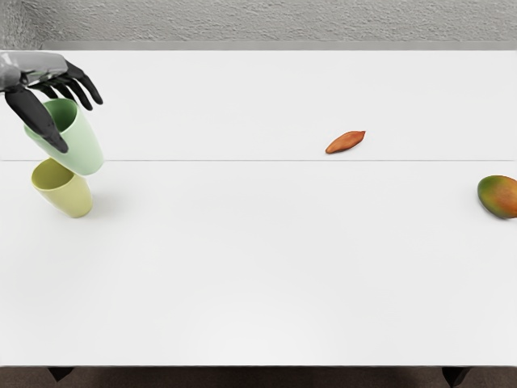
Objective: Pick up cup and place in cup with left hand
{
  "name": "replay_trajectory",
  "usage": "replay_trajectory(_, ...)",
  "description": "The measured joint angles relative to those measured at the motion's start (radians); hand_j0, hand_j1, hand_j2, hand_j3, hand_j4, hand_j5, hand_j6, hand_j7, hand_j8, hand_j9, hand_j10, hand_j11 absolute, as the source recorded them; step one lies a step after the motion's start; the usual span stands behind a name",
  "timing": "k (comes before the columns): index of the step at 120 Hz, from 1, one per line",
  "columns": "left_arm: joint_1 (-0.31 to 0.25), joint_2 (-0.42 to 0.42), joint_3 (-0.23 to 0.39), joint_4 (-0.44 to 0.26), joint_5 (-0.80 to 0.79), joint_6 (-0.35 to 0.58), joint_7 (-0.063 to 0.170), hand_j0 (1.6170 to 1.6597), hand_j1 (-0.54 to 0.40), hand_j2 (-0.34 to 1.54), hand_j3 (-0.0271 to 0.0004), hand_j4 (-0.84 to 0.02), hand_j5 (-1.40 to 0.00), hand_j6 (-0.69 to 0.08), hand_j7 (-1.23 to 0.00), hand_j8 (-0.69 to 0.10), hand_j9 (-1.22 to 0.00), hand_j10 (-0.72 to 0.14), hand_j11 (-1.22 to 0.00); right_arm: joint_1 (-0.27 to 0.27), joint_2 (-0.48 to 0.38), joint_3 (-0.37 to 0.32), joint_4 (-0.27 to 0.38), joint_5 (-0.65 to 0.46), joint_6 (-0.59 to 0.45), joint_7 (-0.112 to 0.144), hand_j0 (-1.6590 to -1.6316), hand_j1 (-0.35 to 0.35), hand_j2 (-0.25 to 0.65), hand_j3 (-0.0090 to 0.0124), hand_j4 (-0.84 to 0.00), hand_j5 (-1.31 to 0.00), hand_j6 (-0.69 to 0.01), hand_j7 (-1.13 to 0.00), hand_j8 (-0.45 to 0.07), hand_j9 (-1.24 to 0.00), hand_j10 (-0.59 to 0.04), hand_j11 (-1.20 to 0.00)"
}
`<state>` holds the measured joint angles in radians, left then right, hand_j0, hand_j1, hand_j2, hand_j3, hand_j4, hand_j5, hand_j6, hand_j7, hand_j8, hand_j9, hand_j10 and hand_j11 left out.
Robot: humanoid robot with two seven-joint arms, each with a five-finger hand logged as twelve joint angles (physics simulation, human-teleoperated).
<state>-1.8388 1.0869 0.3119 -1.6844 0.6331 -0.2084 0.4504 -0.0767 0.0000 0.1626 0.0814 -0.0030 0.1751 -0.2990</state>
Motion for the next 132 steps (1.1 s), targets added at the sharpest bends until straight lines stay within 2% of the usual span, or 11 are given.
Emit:
replay_trajectory(83,0.014,0.087,0.005,0.014,0.016,-0.007,0.008,1.6567,-0.111,0.12,0.0000,-0.436,-0.59,-0.437,-0.58,-0.393,-0.58,-0.376,-0.58,0.000,0.000,0.000,0.000,0.000,0.000,0.000,-1.6581,-0.349,0.000,0.0000,0.000,0.00,-0.001,0.00,0.000,0.00,0.000,0.00)
replay_trajectory(132,0.048,0.119,0.004,0.017,0.045,-0.004,0.007,1.6572,-0.120,0.16,0.0000,-0.439,-0.58,-0.440,-0.58,-0.402,-0.57,-0.386,-0.57,0.000,0.000,0.000,0.000,0.000,0.000,0.000,-1.6581,-0.349,0.000,0.0000,0.000,0.00,-0.001,0.00,0.000,0.00,0.000,0.00)
